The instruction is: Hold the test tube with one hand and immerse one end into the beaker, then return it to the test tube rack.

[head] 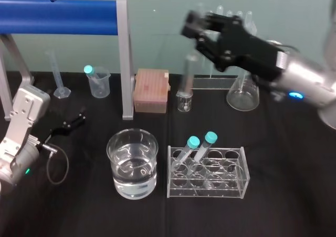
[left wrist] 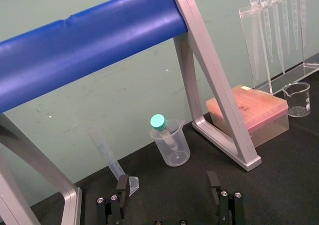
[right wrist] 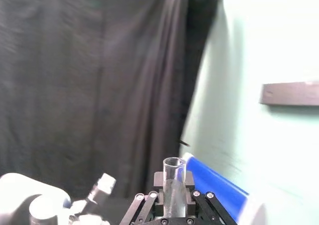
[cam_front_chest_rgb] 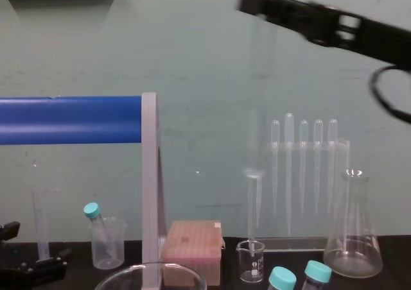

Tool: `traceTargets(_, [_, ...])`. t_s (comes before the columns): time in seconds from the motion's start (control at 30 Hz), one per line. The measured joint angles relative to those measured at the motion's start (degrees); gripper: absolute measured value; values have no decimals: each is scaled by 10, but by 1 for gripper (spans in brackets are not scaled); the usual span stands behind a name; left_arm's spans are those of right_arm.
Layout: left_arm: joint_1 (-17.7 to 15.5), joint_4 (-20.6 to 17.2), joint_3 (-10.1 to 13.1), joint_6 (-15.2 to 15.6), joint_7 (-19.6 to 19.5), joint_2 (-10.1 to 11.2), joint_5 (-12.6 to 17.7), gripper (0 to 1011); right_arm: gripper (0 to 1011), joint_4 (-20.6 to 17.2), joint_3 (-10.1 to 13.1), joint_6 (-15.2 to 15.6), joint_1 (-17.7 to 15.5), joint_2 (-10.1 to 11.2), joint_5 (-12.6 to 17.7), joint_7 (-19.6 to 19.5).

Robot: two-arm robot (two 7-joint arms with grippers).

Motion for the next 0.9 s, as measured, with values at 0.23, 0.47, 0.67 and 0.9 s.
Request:
traceTargets(0.23, [0,0,0,0,0,0,0,1000,226,-80,53,17,-79,71,-11,-82])
traceTargets(0.47, [0,0,0,0,0,0,0,1000,225,-126,95,37,-160,111,-12,-139])
traceTargets(0.67, [0,0,0,0,0,0,0,1000,226,-139,106,60,-197,126,-24,-161])
traceTargets(0.9, [0,0,0,0,0,0,0,1000,225,-127,107,70,-209,123,-31,-160])
